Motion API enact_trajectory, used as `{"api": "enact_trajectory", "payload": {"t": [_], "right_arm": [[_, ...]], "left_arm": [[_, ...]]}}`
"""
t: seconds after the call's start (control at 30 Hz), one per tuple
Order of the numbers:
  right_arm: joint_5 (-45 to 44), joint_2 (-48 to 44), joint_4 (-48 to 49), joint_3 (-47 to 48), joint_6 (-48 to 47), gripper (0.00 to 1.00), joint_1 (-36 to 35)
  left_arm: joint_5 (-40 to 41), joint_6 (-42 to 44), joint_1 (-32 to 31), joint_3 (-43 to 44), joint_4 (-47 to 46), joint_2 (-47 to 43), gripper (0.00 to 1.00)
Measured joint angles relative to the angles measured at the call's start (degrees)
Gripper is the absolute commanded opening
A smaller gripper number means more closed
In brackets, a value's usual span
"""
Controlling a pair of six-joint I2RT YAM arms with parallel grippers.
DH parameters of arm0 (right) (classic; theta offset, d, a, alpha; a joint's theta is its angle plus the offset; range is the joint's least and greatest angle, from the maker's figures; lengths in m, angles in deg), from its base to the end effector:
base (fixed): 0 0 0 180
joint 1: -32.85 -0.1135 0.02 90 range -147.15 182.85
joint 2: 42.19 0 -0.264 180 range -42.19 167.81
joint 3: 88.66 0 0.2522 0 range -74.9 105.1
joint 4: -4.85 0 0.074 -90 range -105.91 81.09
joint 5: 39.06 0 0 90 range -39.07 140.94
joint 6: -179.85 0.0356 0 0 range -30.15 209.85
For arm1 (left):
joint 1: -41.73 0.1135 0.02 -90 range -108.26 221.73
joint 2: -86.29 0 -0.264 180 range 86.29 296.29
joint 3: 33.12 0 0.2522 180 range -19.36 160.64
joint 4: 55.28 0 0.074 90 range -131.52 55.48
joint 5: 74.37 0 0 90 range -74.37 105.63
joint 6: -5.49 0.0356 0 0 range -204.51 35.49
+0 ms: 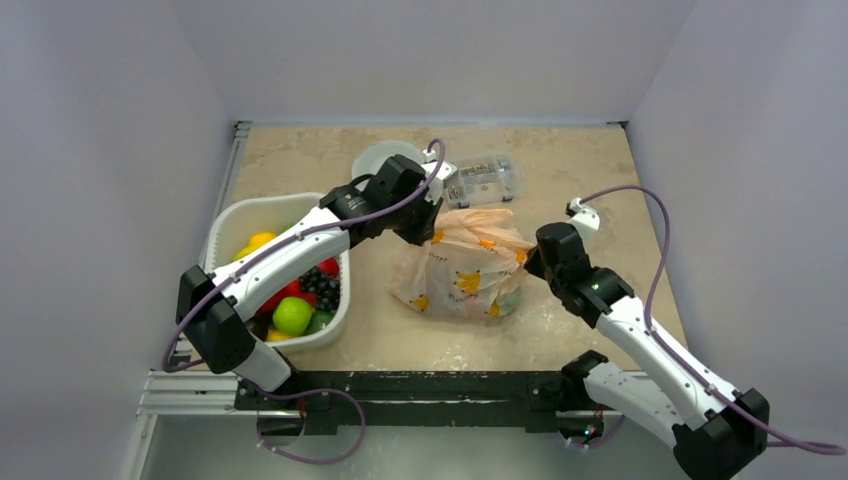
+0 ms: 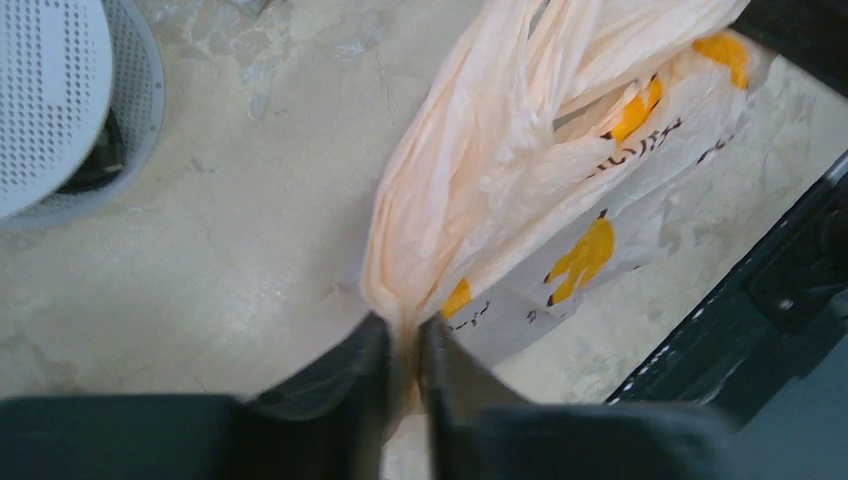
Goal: Take the fake fruits out of the plastic bag
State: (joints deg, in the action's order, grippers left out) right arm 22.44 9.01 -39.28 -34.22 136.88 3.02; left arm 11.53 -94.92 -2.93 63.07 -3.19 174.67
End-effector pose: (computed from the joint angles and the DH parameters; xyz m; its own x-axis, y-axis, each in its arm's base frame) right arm 0.1698 0.0778 0.2646 -0.4780 0.4672 -0.7438 0.3308 0.8802 0.3402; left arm 0.2406 -0.2414 0.3352 -0.6217 0.3610 -0.6951 0.6356 0.7511 -0.1785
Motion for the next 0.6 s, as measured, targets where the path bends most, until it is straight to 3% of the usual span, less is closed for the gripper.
{"api": "enact_trajectory", "payload": {"t": [0.07, 0.13, 0.3, 0.43, 0.6], "right_arm": [[1.9, -2.1, 1.3, -0.3, -3.7, 0.00, 0.1], [4.6, -4.4, 2.8, -0.8, -7.1, 0.00, 0.2], [14.1, -5.8, 7.0, -1.1, -14.9, 0.00, 0.4], [20.7, -5.5, 9.1, -1.5, -18.2, 0.00, 0.4], [25.5, -6.3, 10.9, -3.1, -20.1, 0.00, 0.4]], "left_arm": [[-0.7, 0.8, 0.2, -0.7, -0.1, -0.4, 0.53], [-1.8, 1.1, 0.3, -1.3, -0.1, -1.0, 0.67], [-3.9, 1.7, 0.4, -2.5, -1.0, -2.6, 0.76], [-3.7, 2.6, 0.4, -2.6, -1.5, -3.5, 0.97], [-1.9, 3.1, 0.4, -2.5, -1.8, -3.1, 1.00]]}}
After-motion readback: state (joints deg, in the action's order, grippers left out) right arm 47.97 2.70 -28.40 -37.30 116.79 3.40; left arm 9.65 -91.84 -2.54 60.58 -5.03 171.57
